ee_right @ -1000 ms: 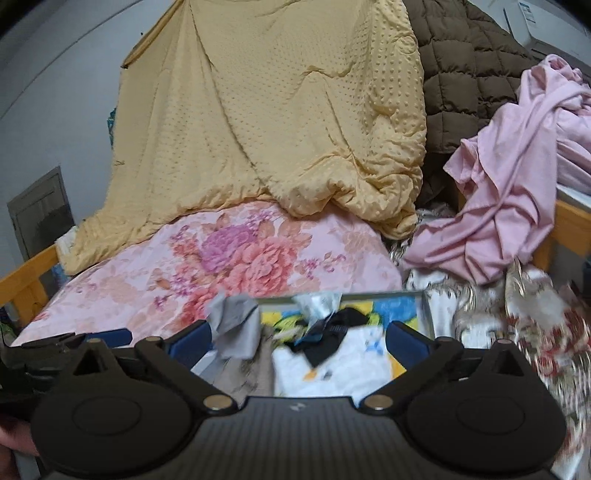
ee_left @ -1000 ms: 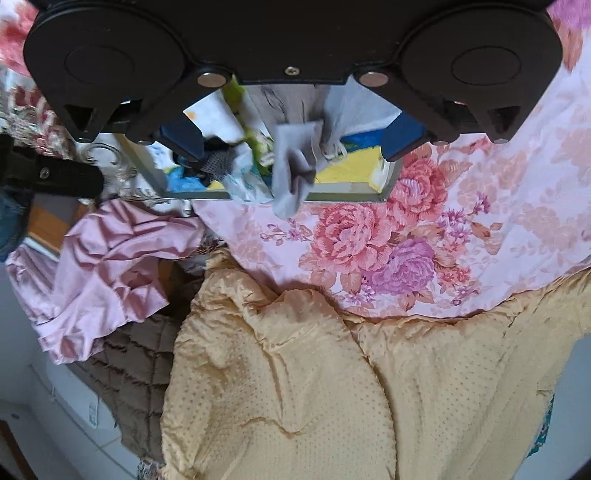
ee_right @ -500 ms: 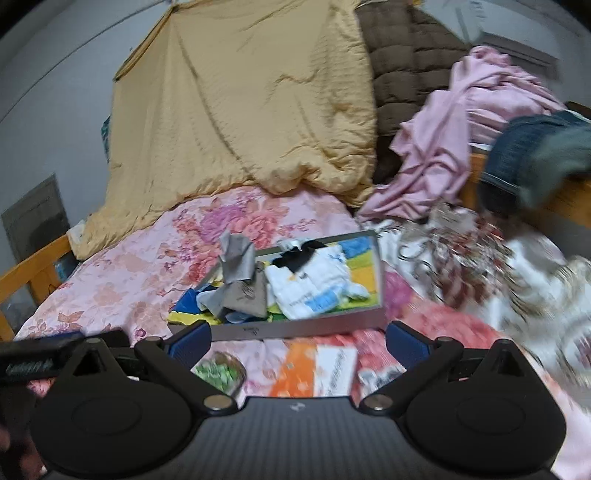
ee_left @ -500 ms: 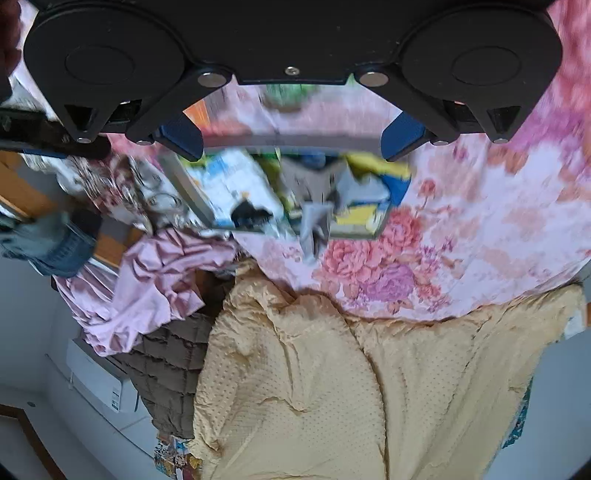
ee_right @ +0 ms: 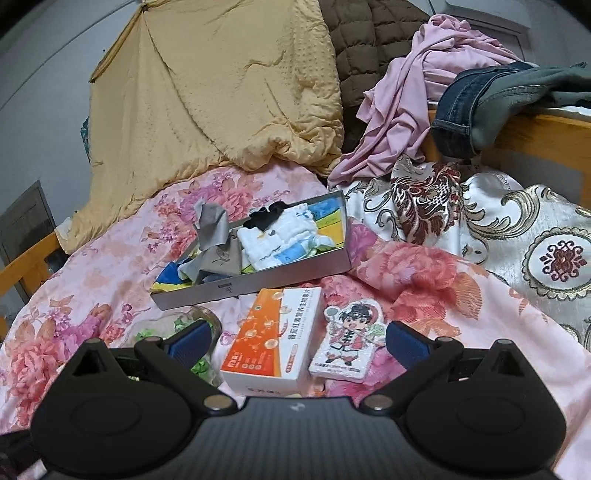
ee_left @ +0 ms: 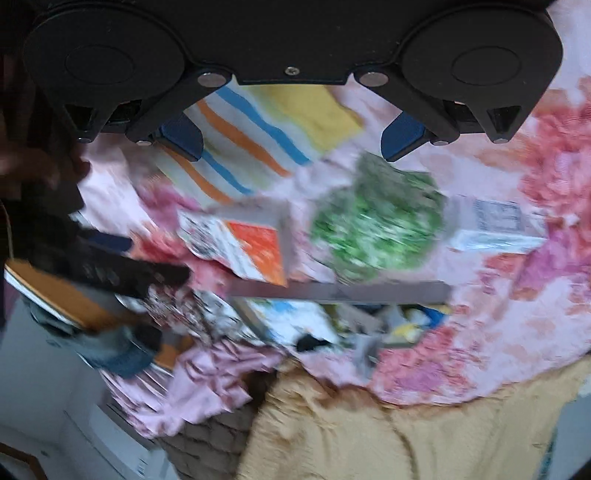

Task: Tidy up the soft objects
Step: 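Move both tools back to the items beside the tray, then grasp the colourful striped sock with the left gripper while the right grasps the cartoon-boy plush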

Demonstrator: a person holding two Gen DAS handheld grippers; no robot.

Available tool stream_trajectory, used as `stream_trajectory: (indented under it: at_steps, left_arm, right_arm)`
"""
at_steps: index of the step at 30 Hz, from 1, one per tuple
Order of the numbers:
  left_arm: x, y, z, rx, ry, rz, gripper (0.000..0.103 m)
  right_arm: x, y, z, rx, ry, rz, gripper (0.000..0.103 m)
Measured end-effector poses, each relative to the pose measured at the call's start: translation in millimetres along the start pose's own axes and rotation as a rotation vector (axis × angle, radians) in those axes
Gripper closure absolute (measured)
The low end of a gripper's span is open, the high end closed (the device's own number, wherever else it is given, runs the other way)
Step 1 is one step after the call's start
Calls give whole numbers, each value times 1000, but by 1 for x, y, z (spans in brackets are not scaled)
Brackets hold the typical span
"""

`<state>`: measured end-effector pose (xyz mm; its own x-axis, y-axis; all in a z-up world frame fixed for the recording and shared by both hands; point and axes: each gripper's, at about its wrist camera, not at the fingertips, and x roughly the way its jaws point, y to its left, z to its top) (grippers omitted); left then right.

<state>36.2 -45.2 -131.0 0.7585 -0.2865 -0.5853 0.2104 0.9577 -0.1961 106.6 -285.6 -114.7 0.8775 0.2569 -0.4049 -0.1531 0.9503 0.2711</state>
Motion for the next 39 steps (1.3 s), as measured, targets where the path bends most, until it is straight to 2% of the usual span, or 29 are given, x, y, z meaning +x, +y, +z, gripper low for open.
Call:
stream_trajectory:
  at_steps: [4, 8, 18, 23, 26, 29, 30, 31, 32, 33, 35, 37, 39]
  left_arm:
    - [22, -19, -10, 60, 42, -31, 1]
    - [44, -19, -12, 17, 79, -35, 1]
    - [67, -19, 9, 63, 39, -41, 1]
    - [92, -18, 9, 95, 84, -44, 1]
    - [107, -20, 0, 118, 168, -53, 1]
    - [106, -23, -8, 134, 155, -51, 2]
    - [104, -25, -8, 137, 148, -58, 4]
    - [102, -25, -9, 136, 141, -64, 11]
    - [100, -26, -9, 139, 137, -78, 24]
    - [99, -27, -8, 140, 139, -91, 31]
    - [97, -27, -6, 133, 143, -115, 61]
    - [94, -26, -3, 110, 142, -131, 78]
    - [85, -21, 2, 62, 129, -153, 83]
  right_arm:
    - [3, -6, 2, 0, -11, -19, 0]
    - [7, -13, 2, 23, -5, -36, 0]
    - [15, -11, 1, 23, 4, -34, 1]
    - [15, -13, 1, 31, 1, -34, 1]
    - [14, -15, 2, 37, -2, -35, 0]
    - [13, -16, 2, 35, -6, -36, 0]
    - [13, -16, 3, 34, -8, -36, 0]
    - [13, -16, 3, 35, -9, -36, 0]
    - [13, -16, 3, 36, -9, -37, 0]
    - [13, -17, 3, 36, -9, -37, 0]
    - [13, -17, 3, 33, -10, -37, 0]
    - [13, -16, 3, 25, -12, -37, 0]
    - [15, -14, 4, -10, -18, -35, 0]
